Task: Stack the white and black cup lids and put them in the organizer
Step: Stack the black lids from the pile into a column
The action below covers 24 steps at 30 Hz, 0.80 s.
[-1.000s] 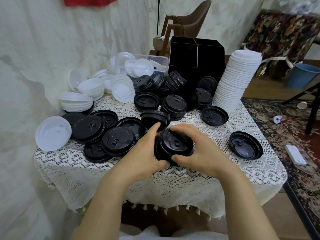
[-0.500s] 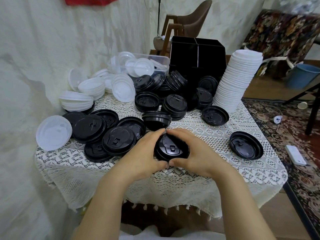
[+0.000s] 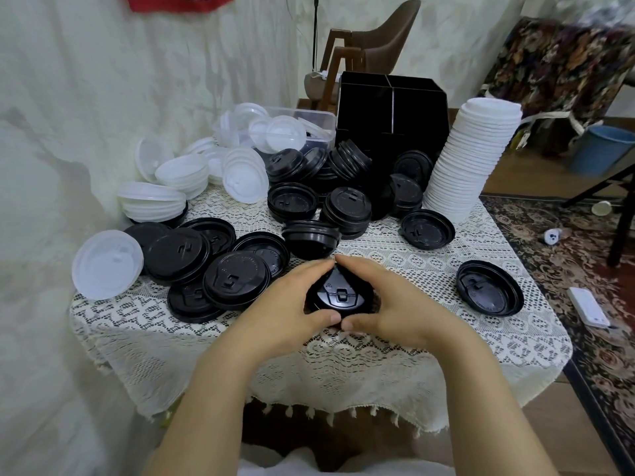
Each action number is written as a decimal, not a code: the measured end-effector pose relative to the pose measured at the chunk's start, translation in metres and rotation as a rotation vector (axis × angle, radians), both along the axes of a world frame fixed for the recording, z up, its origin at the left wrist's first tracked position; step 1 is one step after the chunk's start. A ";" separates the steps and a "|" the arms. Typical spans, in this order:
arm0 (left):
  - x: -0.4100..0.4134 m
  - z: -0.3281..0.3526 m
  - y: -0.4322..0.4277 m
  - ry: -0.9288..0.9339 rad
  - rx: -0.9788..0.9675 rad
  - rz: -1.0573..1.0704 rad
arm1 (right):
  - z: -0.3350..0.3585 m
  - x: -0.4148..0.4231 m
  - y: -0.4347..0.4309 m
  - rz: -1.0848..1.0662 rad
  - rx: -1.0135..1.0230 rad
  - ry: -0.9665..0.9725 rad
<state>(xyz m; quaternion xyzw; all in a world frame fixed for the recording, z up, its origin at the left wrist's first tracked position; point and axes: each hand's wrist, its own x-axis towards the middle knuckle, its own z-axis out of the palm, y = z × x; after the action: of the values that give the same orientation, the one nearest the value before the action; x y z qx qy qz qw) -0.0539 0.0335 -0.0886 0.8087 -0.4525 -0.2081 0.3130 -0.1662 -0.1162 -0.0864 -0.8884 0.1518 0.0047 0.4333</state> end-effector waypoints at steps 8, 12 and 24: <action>-0.001 0.002 0.000 0.024 0.028 0.000 | -0.015 0.004 -0.024 -0.566 -0.310 -0.281; 0.000 0.001 -0.001 0.029 0.027 0.004 | -0.025 0.009 -0.036 -0.561 -0.483 0.009; -0.001 0.003 0.000 0.019 0.026 -0.008 | -0.015 0.013 -0.020 -0.622 -0.414 -0.290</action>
<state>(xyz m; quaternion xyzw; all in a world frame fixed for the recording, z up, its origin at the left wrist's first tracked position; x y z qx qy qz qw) -0.0550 0.0330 -0.0860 0.8090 -0.4498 -0.2228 0.3059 -0.1533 -0.1364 -0.1014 -0.8600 0.3485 -0.2829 0.2427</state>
